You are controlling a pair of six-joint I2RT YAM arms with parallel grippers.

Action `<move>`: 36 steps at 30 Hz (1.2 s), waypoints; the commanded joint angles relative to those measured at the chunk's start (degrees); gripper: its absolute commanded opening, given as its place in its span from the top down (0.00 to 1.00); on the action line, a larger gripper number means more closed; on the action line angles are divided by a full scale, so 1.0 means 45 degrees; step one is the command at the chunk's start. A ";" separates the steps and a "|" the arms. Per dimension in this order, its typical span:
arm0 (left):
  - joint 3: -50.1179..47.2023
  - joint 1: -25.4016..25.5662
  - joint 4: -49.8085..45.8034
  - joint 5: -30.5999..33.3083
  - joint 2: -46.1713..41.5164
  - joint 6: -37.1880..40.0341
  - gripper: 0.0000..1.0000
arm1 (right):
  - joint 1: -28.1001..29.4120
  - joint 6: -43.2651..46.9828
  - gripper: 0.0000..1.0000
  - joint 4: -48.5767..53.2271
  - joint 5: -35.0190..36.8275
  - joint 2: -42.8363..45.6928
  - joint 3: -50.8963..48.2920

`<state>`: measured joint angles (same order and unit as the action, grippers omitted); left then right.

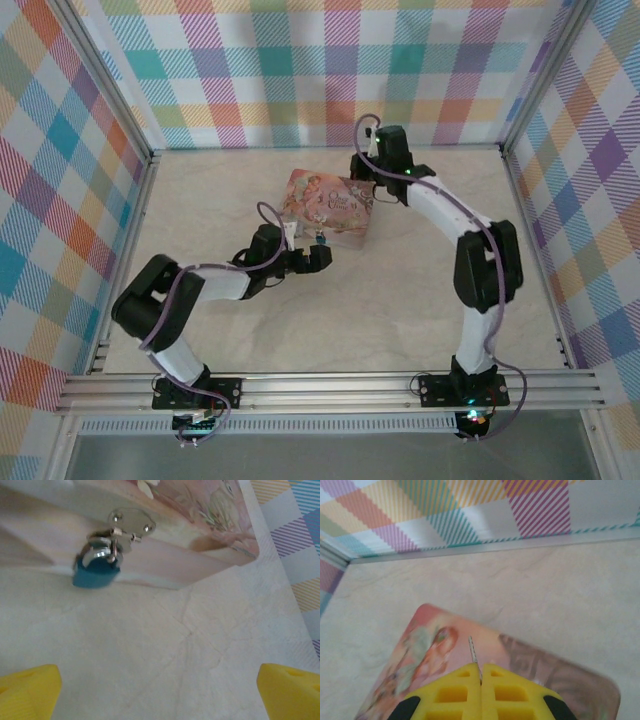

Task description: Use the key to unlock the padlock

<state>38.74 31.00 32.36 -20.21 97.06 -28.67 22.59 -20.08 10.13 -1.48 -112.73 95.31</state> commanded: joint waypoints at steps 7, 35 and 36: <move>0.0427 -0.0112 0.4694 0.1053 0.2291 0.1439 0.00 | -0.0175 0.1624 1.00 0.2872 0.0894 -0.3473 0.5174; 0.2869 -0.0112 0.6638 -0.1503 0.5237 0.0960 0.15 | 0.0370 0.1922 1.00 0.3584 -0.0004 -0.5587 0.5587; 0.2772 -0.0112 0.7088 -0.1603 0.5319 0.0860 0.16 | 0.0390 0.1922 1.00 0.3523 0.0024 -0.5512 0.5454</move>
<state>49.78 30.94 57.17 -26.17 119.50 -23.68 22.35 -11.53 21.32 1.52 -139.31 122.69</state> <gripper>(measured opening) 0.844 0.058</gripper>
